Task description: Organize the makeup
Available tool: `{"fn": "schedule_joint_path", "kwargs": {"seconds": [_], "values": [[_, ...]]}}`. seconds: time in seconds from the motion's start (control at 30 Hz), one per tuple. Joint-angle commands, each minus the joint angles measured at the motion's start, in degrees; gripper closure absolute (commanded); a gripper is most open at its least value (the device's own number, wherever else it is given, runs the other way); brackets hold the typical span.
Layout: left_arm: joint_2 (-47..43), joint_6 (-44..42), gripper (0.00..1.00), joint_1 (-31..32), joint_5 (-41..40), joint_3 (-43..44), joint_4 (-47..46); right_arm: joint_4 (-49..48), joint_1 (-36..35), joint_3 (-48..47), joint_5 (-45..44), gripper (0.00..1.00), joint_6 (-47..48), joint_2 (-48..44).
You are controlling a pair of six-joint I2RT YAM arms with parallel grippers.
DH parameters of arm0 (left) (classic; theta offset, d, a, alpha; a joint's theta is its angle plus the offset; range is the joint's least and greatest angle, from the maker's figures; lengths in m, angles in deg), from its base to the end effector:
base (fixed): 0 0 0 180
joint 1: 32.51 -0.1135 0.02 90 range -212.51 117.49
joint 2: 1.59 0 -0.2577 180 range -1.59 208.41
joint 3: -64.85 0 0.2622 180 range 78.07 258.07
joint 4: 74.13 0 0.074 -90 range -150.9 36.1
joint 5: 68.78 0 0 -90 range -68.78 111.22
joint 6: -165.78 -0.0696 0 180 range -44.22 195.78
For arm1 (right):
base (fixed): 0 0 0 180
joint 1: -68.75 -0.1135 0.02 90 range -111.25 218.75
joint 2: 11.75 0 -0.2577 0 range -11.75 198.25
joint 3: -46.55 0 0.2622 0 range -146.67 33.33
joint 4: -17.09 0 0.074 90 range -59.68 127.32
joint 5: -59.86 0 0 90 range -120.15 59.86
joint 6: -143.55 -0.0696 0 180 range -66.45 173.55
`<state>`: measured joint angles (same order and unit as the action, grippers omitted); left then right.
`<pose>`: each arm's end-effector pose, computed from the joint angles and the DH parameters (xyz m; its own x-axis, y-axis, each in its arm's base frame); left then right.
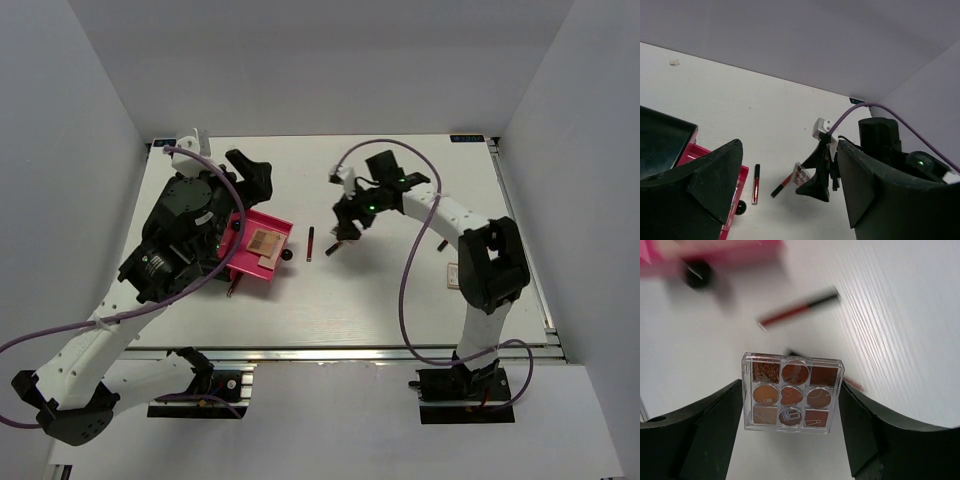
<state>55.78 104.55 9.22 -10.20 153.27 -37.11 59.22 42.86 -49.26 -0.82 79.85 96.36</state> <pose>0.2020 -0.1316 0.4519 -0.1552 -0.4119 -0.8979 0.1214 0.8941 -0.4312 0.3761 0.2204 0.1930 -0.3738 -0.6108 -0.6980 -0.8953 0.4343 0.0993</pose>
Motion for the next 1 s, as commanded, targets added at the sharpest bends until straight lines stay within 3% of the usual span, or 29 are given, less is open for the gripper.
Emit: {"fn": "schedule_joint_path", "kwargs": {"seconds": [0.0, 0.23, 0.5, 0.63, 0.77, 0.8, 0.87, 0.9, 0.97], "values": [[0.0, 0.5, 0.15, -0.2, -2.2, -1.7, 1.0, -8.9, -8.6, -5.7, 8.3, 1.0, -7.7, -6.0], [-1.7, 0.6, 0.15, -0.2, -3.3, -1.9, 2.0, -20.3, -21.6, -9.9, 0.3, 1.0, -20.5, -1.8], [-5.6, 2.5, 0.15, -0.2, -5.2, -2.8, 4.4, -17.2, -26.5, -23.6, -11.8, 1.0, -17.8, 10.7], [-6.9, 3.2, 0.15, -0.2, -5.7, -4.1, 4.5, -16.8, -26.6, -24.1, -14.9, 0.9, -13.4, 12.2], [-6.7, 3.0, 0.15, -0.2, -5.7, -3.8, 4.9, -13.9, -26.7, -25.8, -15.3, 0.65, -11.8, 13.6], [-6.7, 2.9, 0.15, -0.2, -5.7, -3.8, 4.7, -13.0, -26.8, -26.0, -15.1, 0.53, -11.6, 13.8], [-6.5, 2.8, 0.15, -0.2, -5.5, -3.8, 4.5, -12.4, -26.8, -25.6, -13.9, 0.37, -10.7, 13.6], [-6.4, 2.8, 0.14, -0.2, -5.3, -4.0, 4.2, -12.0, -27.0, -25.2, -13.3, 0.23, -10.3, 13.1], [-6.2, 2.8, 0.15, -0.2, -5.1, -4.1, 3.8, -11.7, -27.0, -24.8, -11.5, 0.11, -9.8, 12.0]]}}
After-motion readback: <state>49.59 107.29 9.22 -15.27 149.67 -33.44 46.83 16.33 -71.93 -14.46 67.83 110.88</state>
